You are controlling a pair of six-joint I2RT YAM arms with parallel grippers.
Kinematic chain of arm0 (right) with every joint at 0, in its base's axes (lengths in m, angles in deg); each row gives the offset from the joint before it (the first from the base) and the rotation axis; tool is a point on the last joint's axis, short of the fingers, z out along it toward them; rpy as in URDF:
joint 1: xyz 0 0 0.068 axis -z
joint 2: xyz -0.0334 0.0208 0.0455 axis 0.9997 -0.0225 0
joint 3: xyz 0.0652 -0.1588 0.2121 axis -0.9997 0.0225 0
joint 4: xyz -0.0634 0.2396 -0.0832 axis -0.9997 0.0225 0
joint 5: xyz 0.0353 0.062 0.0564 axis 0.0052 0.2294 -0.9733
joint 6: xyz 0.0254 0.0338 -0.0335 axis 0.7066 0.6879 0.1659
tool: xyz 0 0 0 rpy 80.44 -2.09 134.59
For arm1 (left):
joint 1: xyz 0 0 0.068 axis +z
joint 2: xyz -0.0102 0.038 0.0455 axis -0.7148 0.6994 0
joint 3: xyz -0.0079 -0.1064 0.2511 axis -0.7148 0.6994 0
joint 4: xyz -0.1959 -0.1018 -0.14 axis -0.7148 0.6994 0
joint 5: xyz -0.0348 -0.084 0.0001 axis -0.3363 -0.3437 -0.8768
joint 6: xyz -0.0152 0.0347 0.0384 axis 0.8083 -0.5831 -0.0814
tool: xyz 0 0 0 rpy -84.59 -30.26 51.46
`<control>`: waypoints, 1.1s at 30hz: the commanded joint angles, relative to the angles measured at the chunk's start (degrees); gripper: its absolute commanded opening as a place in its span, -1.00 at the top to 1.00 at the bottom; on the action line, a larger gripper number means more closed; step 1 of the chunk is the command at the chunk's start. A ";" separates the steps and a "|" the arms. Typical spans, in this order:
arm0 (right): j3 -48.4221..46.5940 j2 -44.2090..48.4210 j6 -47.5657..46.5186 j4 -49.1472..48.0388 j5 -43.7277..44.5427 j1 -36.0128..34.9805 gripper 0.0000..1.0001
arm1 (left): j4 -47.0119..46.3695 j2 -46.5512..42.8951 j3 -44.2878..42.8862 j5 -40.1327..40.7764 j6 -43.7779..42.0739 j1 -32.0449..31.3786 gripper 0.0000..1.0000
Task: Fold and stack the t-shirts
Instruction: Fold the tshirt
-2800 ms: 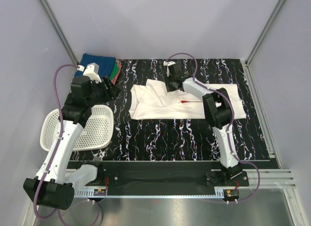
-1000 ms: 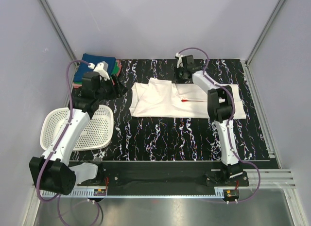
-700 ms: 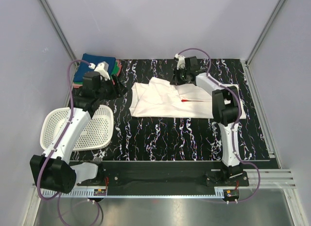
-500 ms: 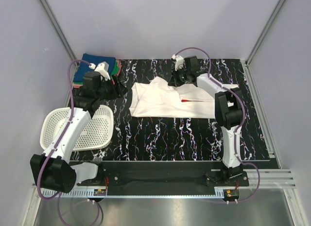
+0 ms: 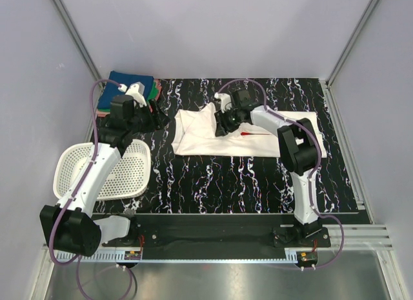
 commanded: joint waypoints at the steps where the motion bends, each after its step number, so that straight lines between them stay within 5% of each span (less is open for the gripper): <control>1: -1.95 5.88 6.89 -5.73 1.64 1.70 -0.01 | -1.43 -1.75 0.30 0.56 -1.26 -0.18 -0.26; 10: -11.35 -1.93 13.31 -8.37 8.92 1.70 -0.23 | -1.60 -1.76 1.35 0.12 -1.88 -0.18 -0.27; 20: -30.42 -15.30 12.17 0.24 13.50 1.70 -0.33 | -1.78 -0.44 1.00 -0.41 -2.49 -0.18 -0.27; 33: -36.05 -18.38 12.26 -0.20 8.06 1.70 -0.14 | -0.99 0.09 -0.85 0.29 -2.76 -0.18 -0.27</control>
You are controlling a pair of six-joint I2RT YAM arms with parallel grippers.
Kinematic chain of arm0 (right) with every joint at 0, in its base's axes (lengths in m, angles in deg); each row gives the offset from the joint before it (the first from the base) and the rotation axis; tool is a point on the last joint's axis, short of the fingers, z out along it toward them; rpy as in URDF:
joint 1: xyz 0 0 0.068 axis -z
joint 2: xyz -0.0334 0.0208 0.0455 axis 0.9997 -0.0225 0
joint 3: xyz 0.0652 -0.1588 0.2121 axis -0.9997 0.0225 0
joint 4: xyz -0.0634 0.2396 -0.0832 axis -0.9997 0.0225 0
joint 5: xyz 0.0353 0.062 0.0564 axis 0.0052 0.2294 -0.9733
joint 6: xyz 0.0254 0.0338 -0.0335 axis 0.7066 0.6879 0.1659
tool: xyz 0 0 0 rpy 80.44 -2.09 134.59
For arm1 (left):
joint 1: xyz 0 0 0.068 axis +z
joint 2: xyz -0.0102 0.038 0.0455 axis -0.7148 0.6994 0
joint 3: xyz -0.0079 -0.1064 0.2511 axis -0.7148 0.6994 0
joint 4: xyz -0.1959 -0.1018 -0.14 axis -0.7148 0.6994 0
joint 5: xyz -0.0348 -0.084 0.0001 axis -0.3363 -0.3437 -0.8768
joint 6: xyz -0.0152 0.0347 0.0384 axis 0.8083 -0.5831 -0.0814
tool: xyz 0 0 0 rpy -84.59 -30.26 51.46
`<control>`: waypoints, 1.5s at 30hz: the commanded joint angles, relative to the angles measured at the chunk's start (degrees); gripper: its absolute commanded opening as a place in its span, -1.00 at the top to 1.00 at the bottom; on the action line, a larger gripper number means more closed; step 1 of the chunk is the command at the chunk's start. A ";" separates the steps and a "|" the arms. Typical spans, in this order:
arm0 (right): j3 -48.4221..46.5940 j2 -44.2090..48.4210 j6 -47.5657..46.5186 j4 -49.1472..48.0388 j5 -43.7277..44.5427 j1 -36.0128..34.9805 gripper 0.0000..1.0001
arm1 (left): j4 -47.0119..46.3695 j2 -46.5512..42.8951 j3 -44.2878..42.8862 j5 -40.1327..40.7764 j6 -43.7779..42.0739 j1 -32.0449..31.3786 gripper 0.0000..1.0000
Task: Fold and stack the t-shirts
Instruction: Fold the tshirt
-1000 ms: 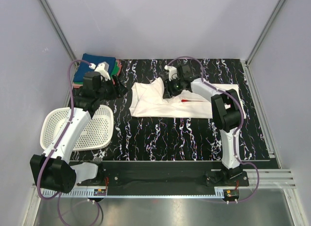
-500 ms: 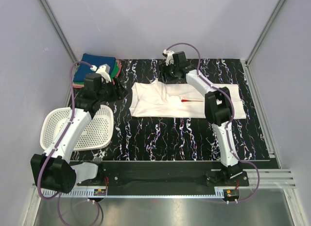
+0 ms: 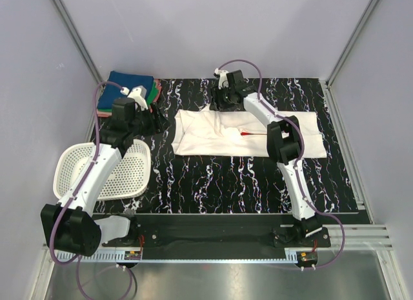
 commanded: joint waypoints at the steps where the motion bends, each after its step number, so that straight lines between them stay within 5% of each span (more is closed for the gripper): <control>1: -4.03 -0.24 0.26 -0.61 -2.61 -0.22 -0.14 | -1.62 -0.02 -2.44 0.34 -1.01 -0.18 -0.27; 17: -7.82 -3.50 0.87 2.29 -1.03 -0.13 -0.19 | -1.44 -1.16 -2.26 -0.10 -0.83 -0.18 -0.27; 23: -8.00 -3.15 1.14 1.68 -2.61 -0.22 0.32 | -1.44 -0.99 -2.09 -0.10 -0.92 -0.18 -0.27; 27: -6.60 -0.96 1.14 0.45 -3.93 -0.22 1.00 | -1.45 -0.99 -2.09 -0.54 -0.66 -0.18 -0.27; 38: 0.70 7.93 -0.18 1.85 -5.78 -4.35 1.00 | -1.18 -1.95 -1.56 -0.10 -0.48 -0.27 -0.27; 45: 4.40 7.58 -3.87 4.75 -7.97 -7.34 0.83 | -1.18 -2.22 -1.47 -0.02 -0.22 -0.18 -0.27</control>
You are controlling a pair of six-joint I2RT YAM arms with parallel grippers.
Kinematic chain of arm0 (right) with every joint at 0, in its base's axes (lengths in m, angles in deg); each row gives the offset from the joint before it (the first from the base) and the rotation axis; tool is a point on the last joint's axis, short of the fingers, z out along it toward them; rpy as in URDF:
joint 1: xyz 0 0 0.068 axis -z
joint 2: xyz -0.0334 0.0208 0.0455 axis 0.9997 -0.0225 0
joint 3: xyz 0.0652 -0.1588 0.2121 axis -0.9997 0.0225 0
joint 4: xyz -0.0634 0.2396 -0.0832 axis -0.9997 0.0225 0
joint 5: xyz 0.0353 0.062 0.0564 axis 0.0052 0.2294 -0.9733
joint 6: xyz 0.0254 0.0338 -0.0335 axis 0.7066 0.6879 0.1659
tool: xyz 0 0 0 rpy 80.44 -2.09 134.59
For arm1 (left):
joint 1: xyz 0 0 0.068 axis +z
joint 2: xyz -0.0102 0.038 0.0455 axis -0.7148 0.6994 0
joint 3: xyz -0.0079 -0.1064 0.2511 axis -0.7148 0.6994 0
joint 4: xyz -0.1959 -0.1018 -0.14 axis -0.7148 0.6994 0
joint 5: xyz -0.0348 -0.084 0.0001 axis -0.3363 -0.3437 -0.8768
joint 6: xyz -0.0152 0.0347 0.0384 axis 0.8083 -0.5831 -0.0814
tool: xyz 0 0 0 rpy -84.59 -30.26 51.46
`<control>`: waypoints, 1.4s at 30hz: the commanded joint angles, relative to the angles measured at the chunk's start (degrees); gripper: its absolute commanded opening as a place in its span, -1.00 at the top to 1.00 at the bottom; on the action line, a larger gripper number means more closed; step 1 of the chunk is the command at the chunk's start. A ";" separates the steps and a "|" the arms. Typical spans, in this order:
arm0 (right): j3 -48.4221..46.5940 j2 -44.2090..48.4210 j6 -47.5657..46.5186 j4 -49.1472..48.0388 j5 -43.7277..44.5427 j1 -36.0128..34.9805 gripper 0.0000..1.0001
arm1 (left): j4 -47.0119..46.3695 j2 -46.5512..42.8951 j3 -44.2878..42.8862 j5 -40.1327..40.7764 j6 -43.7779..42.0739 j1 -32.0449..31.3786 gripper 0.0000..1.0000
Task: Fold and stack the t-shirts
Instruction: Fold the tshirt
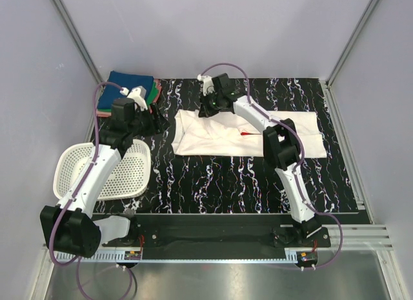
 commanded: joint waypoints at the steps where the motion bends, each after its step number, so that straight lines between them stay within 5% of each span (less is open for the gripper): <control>1: 0.94 1.92 -2.52 2.11 -2.73 -1.37 0.83 | -1.84 -1.65 -1.39 -0.08 -0.26 -0.18 -0.27; 5: -0.45 0.69 -2.34 2.28 -5.19 -1.99 0.71 | -1.93 -1.47 -0.86 0.35 -0.26 -0.18 -0.27; 8: -1.25 0.51 -1.82 3.43 -5.10 -2.08 0.25 | -1.93 -0.95 -0.86 0.79 -0.44 -0.18 -0.28; 11: 0.23 2.61 -1.29 3.60 -1.07 -1.99 0.03 | -1.14 0.81 -2.26 1.76 -0.96 -0.18 -0.28; 15: 3.92 8.41 1.68 4.56 5.69 -0.68 0.09 | -0.34 3.09 -4.55 2.91 -0.70 -0.44 -0.28; 22: 15.00 14.48 7.06 3.87 7.73 2.13 0.56 | -2.19 10.73 -9.11 3.34 0.53 -5.70 -0.28; 37: 24.14 10.80 10.67 -2.99 8.43 8.82 0.59 | -9.57 40.79 -26.96 1.32 5.54 -11.87 -0.25; 42: 24.06 10.53 10.58 -3.25 8.96 8.73 0.46 | -2.82 49.14 -35.99 3.43 5.10 -11.87 -0.24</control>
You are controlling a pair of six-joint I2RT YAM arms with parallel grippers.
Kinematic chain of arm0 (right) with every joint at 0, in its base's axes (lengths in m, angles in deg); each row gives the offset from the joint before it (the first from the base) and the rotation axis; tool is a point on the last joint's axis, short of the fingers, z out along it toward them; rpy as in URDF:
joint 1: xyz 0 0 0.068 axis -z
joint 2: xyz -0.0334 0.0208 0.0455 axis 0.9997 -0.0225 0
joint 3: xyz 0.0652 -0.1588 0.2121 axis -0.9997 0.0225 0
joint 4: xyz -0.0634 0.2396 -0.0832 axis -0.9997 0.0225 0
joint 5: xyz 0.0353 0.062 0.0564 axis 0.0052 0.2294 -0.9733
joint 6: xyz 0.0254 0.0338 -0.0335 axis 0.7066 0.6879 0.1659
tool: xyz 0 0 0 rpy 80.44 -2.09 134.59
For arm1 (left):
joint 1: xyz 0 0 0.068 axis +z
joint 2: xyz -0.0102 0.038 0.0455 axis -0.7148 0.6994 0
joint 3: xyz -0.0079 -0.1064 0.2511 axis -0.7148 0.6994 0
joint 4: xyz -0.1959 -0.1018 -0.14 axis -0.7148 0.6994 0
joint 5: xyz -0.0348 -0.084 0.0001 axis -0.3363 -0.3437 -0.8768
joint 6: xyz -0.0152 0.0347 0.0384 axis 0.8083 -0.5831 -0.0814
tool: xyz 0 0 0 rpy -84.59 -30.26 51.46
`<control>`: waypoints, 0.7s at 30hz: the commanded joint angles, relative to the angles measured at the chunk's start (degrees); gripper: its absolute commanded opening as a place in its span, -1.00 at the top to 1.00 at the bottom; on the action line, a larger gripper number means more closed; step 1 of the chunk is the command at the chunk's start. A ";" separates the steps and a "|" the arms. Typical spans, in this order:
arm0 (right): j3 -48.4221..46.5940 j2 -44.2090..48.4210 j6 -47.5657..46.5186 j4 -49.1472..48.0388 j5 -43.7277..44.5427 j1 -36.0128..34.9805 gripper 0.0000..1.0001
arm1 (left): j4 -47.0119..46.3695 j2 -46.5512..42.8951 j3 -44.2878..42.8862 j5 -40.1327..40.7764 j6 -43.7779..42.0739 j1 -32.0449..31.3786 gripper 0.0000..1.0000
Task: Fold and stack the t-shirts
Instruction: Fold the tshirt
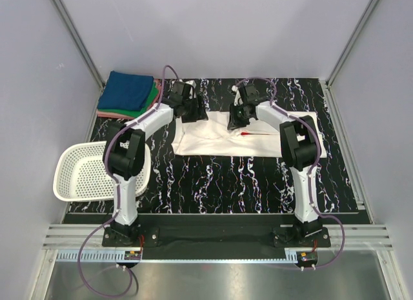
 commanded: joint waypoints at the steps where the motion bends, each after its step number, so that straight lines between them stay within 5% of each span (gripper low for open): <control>1: -0.25 0.76 0.59 -2.86 1.35 -0.21 0.43 | 2.06 3.64 -7.33 1.55 0.21 0.07 -0.24; 7: -0.77 5.59 6.55 -2.34 4.51 -0.12 0.06 | 2.78 3.65 -6.12 1.38 1.35 3.23 -0.24; 11: 1.94 9.71 20.23 0.04 7.24 -0.12 -0.10 | 2.61 3.83 -5.32 -0.37 0.73 4.72 -0.25; 21: 13.90 12.63 42.95 -4.52 3.38 -0.91 -0.01 | 1.99 5.59 -5.85 -7.49 -1.55 5.96 -0.24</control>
